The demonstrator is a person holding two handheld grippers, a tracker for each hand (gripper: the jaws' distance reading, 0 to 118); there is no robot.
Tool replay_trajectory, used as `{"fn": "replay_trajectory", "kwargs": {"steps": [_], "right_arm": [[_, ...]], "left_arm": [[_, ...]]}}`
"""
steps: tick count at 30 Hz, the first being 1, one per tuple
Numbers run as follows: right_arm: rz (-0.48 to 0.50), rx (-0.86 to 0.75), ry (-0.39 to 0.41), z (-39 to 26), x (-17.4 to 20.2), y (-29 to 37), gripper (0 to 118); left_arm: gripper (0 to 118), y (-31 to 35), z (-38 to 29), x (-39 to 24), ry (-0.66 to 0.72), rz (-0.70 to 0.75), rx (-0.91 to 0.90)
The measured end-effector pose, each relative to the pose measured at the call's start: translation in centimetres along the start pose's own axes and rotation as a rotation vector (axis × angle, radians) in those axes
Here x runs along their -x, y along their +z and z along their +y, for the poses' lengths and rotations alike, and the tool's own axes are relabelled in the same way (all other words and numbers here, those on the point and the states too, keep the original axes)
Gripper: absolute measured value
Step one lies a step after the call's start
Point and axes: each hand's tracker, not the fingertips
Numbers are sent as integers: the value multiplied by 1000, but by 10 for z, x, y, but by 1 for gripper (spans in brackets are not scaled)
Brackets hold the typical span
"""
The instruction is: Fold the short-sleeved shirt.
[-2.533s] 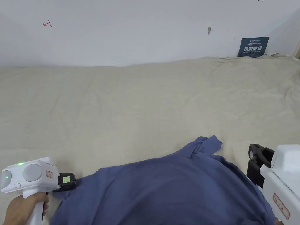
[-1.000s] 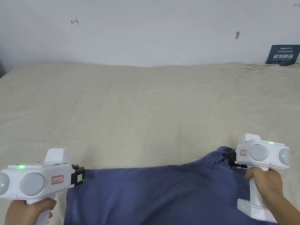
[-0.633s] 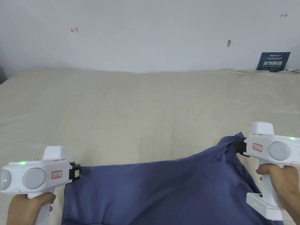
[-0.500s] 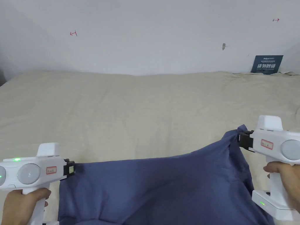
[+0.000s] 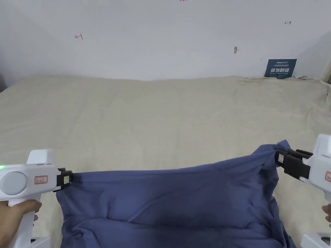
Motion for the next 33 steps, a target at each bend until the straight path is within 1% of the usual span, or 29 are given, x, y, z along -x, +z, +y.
{"fn": "replay_trajectory", "kwargs": {"steps": [2,6,14,20,24,29,33], "right_arm": [[4,12,-31,-21,-3,13,5],[-12,47,-54,-58,-6,28,5],[-42,141,-136,-122,-13,51,5],[-71,235,-205,-159,-18,48,5],[-124,302,-223,-176,-21,29,5],[-191,370,-206,-190,-23,1,5],[-205,400,-217,-197,-22,-4,5]], "left_arm": [[0,3,-14,-1,-14,4,27],[0,3,-40,0,-17,3,72],[0,1,-91,0,-27,9,160],[0,-25,-119,13,-42,30,224],[0,-35,-129,12,-59,44,251],[0,-37,-139,7,-87,61,264],[0,-36,-143,7,-70,62,268]]}}
